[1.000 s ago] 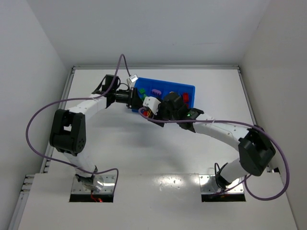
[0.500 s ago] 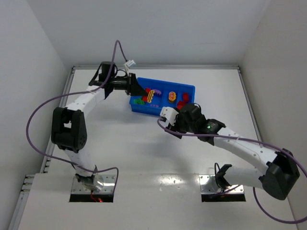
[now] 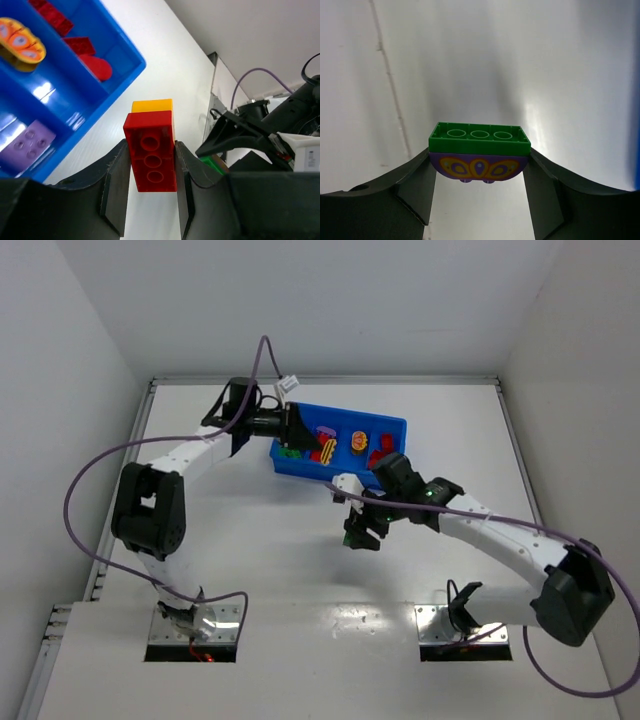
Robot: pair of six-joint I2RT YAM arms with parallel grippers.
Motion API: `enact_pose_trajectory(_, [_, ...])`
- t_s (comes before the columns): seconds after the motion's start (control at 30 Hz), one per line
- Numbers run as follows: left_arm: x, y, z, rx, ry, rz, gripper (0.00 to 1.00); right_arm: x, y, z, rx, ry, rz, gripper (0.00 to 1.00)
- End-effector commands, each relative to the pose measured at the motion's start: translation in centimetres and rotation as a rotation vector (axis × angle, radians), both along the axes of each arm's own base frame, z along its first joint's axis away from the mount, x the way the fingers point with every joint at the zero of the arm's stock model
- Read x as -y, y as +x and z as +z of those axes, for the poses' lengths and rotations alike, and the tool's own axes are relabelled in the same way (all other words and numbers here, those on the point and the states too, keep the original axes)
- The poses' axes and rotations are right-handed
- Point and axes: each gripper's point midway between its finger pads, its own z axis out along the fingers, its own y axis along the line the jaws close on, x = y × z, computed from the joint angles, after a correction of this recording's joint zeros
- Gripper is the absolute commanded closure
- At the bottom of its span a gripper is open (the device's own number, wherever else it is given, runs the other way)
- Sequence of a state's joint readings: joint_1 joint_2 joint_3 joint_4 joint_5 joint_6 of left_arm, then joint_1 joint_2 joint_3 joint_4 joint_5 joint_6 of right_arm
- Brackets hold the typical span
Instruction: Sort the legos into containers by color
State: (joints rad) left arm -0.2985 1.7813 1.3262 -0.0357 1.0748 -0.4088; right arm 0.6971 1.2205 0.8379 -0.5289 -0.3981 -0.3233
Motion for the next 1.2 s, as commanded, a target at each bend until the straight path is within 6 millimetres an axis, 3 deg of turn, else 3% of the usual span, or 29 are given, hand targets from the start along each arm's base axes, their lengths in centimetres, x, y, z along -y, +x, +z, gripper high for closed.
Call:
enact_pose_trajectory(0.0, [-2.3, -0.3, 3.0, 0.085, -0.021, 0.06, 1.0, -2.1, -2.8, 1.2, -0.176, 0.104, 0.105, 0.92])
enact_pose_trajectory(0.13, [-5.4, -0.5, 2.9, 0.114, 0.019, 0.163, 1.0, -2.4, -3.2, -0.5, -0.201, 0.053, 0.148, 0.9])
enact_pose_trajectory(0.3, [-8.5, -0.8, 3.4, 0.159, 0.082, 0.291, 1.0, -1.9, 0.9, -4.3, -0.081, -0.127, 0.087, 0.89])
enact_pose_trajectory(0.53, [-12.5, -0.7, 2.7, 0.151, 0.133, 0.407, 1.0, -2.6, 5.4, -6.9, 0.074, -0.243, 0.037, 0.9])
enact_pose_trajectory(0.83, [-14.6, -0.6, 2.1, 0.126, 0.137, 0.466, 1.0, -3.1, 4.6, -9.2, 0.073, -0.271, 0.08, 0.92])
enact_pose_trajectory(0.9, [-15.2, -0.3, 1.8, 0.116, 0.153, 0.497, 1.0, -3.3, 4.8, -9.1, 0.081, -0.264, 0.079, 0.92])
enact_pose_trajectory(1.0, [-16.9, -0.2, -1.7, 0.026, 0.255, 0.606, 0.99, -3.9, 5.0, -7.4, 0.105, -0.219, 0.073, 0.93])
enact_pose_trajectory(1.03, [-18.4, 0.3, -3.0, 0.005, 0.322, 0.701, 0.99, -4.2, 4.9, -6.8, 0.105, -0.195, 0.083, 0.93])
enact_pose_trajectory(1.07, [-19.7, 0.0, -4.6, -0.04, 0.358, 0.745, 0.99, -5.2, 5.5, -4.5, 0.151, -0.127, 0.073, 0.93])
enact_pose_trajectory(1.13, [-21.1, -0.5, -6.9, -0.103, 0.391, 0.791, 0.99, -6.7, 5.8, -2.0, 0.19, -0.024, 0.071, 0.93])
enact_pose_trajectory(1.17, [-21.6, -0.4, -7.0, -0.115, 0.391, 0.815, 0.99, -7.4, 5.8, -0.6, 0.207, 0.021, 0.086, 0.93])
